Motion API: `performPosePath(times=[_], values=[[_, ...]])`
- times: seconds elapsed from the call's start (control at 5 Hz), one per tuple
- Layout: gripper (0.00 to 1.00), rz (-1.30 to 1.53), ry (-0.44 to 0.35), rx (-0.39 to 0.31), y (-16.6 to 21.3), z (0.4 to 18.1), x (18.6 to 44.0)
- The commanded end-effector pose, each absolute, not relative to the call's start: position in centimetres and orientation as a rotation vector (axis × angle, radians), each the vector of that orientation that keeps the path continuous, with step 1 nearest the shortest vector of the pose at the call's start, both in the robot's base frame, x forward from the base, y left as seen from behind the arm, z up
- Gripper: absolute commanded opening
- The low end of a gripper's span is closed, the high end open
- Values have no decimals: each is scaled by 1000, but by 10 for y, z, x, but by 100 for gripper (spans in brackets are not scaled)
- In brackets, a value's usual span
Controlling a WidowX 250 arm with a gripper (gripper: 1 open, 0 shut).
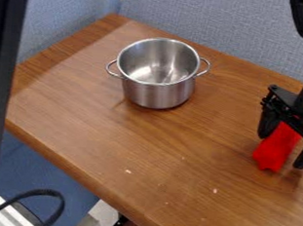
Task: Put the red object in the metal pot
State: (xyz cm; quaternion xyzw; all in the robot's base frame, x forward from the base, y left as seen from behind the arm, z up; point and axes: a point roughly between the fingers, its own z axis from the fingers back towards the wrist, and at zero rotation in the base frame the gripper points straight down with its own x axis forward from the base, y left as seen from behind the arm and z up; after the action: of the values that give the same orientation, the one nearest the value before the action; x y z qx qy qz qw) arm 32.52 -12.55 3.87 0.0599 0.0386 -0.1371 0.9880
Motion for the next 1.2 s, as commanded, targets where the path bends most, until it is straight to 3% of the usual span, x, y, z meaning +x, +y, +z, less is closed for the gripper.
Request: performPosePath(times=[0.0,0.6,0.8,1.0], values=[[100,-275,29,122,-125,51,332],[100,-273,21,127,-125,48,331],[0,-263,34,127,-124,42,332],[0,-255,32,127,-123,44,333]])
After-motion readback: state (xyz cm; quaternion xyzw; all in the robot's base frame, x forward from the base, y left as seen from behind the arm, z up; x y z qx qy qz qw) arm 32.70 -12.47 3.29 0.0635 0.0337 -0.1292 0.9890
